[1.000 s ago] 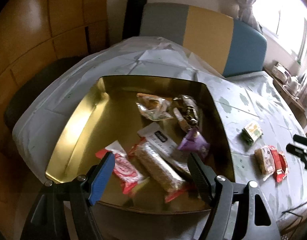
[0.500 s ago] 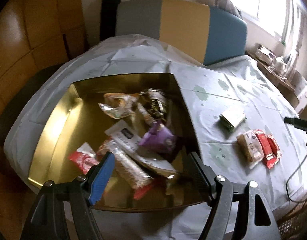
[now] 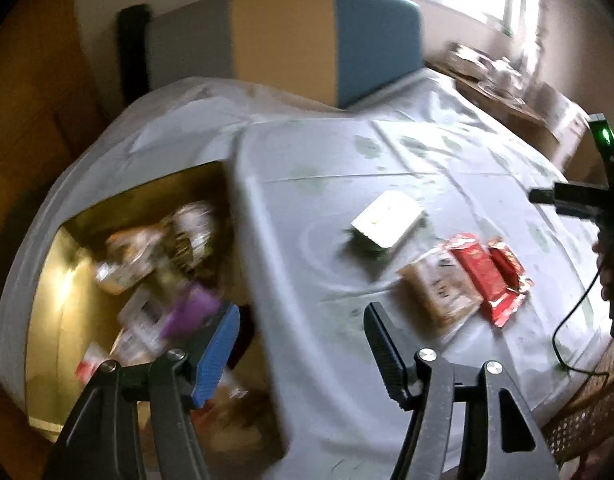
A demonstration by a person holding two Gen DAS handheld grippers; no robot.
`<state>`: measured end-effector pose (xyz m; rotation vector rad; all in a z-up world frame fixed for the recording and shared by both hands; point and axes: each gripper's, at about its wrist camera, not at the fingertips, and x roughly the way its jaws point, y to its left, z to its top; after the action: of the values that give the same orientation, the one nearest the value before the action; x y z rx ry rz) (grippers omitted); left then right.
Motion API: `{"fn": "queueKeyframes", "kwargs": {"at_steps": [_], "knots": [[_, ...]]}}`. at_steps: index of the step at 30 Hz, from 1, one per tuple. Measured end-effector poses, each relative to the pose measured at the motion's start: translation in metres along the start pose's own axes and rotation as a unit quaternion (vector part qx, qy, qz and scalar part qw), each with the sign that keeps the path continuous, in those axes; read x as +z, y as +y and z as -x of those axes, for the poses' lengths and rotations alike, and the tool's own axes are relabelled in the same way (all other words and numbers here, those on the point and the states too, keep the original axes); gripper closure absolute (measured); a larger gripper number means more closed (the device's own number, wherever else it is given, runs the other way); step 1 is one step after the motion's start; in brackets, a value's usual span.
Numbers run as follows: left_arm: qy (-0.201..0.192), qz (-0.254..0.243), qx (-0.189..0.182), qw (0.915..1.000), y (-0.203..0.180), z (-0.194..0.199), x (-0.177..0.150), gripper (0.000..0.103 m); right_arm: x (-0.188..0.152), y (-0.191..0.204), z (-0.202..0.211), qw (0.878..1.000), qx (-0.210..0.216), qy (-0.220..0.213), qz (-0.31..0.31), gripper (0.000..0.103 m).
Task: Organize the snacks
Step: 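Move both tools back over the remaining snacks on the cloth, then grasp the WEIDAN cracker pack with the left gripper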
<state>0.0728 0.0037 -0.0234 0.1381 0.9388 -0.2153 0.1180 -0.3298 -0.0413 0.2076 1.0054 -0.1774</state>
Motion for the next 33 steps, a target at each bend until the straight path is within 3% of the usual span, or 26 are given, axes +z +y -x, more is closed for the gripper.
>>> {"fn": "queueKeyframes", "kwargs": {"at_steps": [7,13,20,22,26,29,30,31,33], "knots": [[0.037,-0.073,-0.013,0.9966,-0.038,-0.045,0.034,0.037,-0.001,0.000,0.005,1.000,0.010,-0.004,-0.001,0.021],[0.066,-0.141,-0.033,0.9873,-0.064,-0.084,0.061,0.037,0.000,0.003,0.008,1.000,0.016,-0.007,0.004,0.021],[0.093,-0.180,-0.030,0.9788,-0.081,-0.118,0.077,0.035,0.001,0.004,0.011,0.999,0.031,-0.011,0.003,0.020],[0.095,-0.187,-0.028,0.9774,-0.083,-0.126,0.080,0.030,0.002,0.003,0.012,0.999,0.034,-0.011,0.002,0.020],[0.110,-0.177,-0.031,0.9775,-0.081,-0.147,0.086,0.027,0.002,0.004,0.011,0.999,0.039,-0.009,0.000,0.020],[0.118,-0.139,-0.051,0.9820,-0.073,-0.155,0.088,0.028,0.002,0.004,0.011,0.999,0.039,-0.008,0.000,0.020],[0.117,-0.114,-0.061,0.9847,-0.067,-0.156,0.089,0.030,0.002,0.004,0.011,0.999,0.039,-0.008,0.000,0.020],[0.110,-0.099,-0.057,0.9873,-0.063,-0.153,0.089,0.046,0.002,0.003,0.011,0.999,0.039,-0.008,0.000,0.020],[0.105,-0.067,-0.057,0.9906,-0.052,-0.148,0.087,0.049,0.002,0.004,0.011,0.999,0.038,-0.009,0.001,0.020]]}}
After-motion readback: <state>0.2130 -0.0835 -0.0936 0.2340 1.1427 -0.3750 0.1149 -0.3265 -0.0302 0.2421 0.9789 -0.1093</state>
